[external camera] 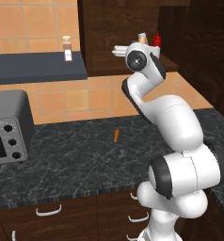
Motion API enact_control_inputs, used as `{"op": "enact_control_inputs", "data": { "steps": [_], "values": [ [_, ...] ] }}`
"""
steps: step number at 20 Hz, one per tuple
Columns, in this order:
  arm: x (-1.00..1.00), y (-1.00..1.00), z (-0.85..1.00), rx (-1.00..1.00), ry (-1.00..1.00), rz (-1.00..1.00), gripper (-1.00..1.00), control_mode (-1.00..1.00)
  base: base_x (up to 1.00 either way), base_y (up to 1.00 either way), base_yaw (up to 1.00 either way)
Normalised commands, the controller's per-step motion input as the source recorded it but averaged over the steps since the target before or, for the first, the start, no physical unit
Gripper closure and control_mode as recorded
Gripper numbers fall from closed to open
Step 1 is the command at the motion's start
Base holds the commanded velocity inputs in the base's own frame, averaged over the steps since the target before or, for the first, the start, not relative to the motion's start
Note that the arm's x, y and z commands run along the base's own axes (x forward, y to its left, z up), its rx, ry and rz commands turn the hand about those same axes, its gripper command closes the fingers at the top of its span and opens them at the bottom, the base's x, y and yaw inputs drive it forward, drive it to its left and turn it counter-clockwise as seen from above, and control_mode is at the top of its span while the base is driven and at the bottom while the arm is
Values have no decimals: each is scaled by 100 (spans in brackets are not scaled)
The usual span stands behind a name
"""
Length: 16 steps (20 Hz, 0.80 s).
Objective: Put the shaker and condiment bottle from the counter next to their counterparts in the cabinet.
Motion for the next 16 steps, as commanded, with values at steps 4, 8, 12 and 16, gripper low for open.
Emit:
{"op": "enact_control_inputs", "data": {
  "steps": [4, 8, 12, 16],
  "values": [
    [23, 0, -2, 0, 0, -1, 100, -100, 0, 0, 0],
    [11, 0, -4, 0, 0, 0, -100, -100, 0, 0, 0],
    [8, 0, -12, 0, 0, 0, -100, -100, 0, 0, 0],
    [1, 0, -9, 0, 0, 0, -100, -100, 0, 0, 0]
  ]
}}
